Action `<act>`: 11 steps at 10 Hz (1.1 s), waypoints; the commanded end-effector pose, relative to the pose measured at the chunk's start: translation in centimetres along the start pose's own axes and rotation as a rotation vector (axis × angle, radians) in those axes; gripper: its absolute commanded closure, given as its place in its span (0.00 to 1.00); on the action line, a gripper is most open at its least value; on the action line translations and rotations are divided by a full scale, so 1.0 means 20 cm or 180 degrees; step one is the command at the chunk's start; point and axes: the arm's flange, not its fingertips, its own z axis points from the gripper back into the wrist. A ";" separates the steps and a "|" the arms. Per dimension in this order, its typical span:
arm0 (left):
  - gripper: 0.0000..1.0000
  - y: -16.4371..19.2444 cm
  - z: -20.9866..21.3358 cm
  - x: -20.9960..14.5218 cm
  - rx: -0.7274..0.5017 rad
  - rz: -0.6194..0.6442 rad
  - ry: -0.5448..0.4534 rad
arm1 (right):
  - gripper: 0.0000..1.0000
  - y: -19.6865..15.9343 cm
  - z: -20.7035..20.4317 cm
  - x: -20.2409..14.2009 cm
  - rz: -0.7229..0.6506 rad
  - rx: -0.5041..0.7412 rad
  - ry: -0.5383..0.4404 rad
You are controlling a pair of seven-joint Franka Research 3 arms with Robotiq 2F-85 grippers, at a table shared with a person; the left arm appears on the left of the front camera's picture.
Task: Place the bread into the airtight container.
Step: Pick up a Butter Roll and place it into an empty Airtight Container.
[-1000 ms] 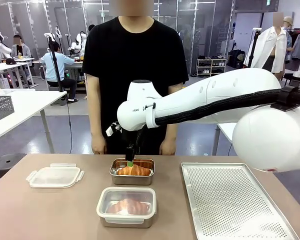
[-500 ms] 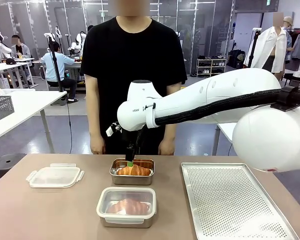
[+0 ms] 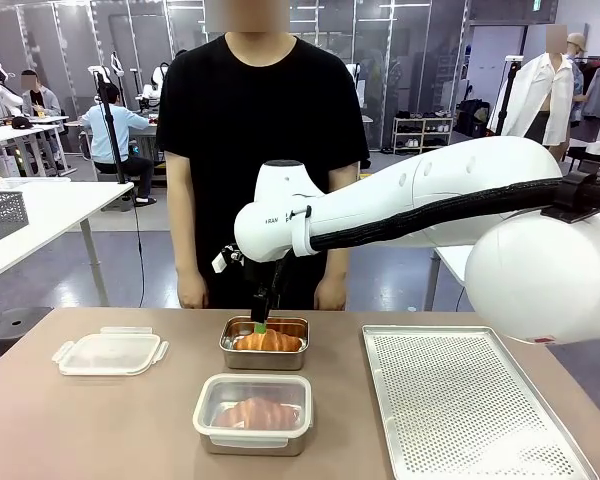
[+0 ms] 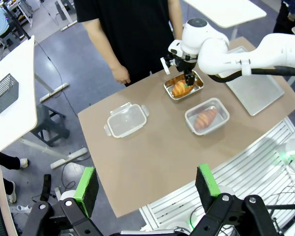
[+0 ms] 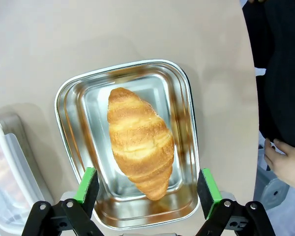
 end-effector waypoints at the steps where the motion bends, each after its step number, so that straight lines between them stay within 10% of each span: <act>1: 0.00 -0.02 0.05 -0.01 0.0011 -0.0015 -0.0042 | 0.00 0.01 0.00 0.00 0.0002 0.0001 -0.0002; 3: 0.00 -0.02 0.05 -0.01 0.0011 -0.0015 -0.0042 | 0.00 0.00 0.00 0.00 0.0000 0.0000 0.0000; 11: 0.00 -0.02 0.05 -0.01 0.0011 -0.0015 -0.0042 | 0.00 0.21 1.05 -0.76 -0.0863 -0.0134 -0.0256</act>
